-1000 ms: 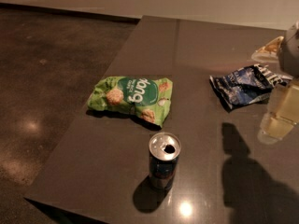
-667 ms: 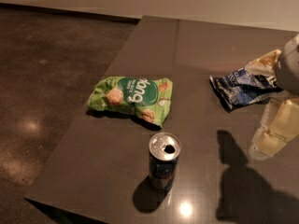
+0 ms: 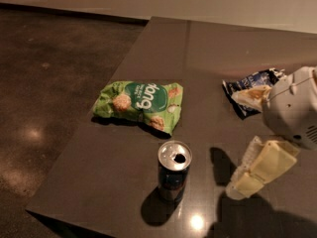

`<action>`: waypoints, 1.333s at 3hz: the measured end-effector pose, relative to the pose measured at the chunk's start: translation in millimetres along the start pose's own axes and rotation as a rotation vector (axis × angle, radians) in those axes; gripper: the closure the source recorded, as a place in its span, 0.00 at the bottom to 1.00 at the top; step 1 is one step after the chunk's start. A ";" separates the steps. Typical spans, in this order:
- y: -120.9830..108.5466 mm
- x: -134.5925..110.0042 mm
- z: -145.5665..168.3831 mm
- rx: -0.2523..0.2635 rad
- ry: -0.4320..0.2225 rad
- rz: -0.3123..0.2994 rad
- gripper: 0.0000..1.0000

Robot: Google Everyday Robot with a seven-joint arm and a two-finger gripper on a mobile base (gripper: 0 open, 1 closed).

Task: Move redbull can near blue chip bag

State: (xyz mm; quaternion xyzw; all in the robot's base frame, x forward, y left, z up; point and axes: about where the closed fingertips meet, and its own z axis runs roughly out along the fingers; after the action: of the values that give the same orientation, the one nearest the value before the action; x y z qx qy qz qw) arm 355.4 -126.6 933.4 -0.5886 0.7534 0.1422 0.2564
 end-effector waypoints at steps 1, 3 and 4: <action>21.0 -10.3 18.1 -0.035 -0.064 0.014 0.00; 49.3 -32.9 43.5 -0.088 -0.146 0.030 0.00; 56.3 -44.2 54.0 -0.107 -0.172 0.030 0.00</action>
Offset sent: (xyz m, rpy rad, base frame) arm -0.0385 0.0677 -0.0260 0.2048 0.0645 0.0359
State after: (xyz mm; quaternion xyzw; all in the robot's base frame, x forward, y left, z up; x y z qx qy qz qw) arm 320.9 -47.7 908.3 -0.5759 0.7285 0.2362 0.2860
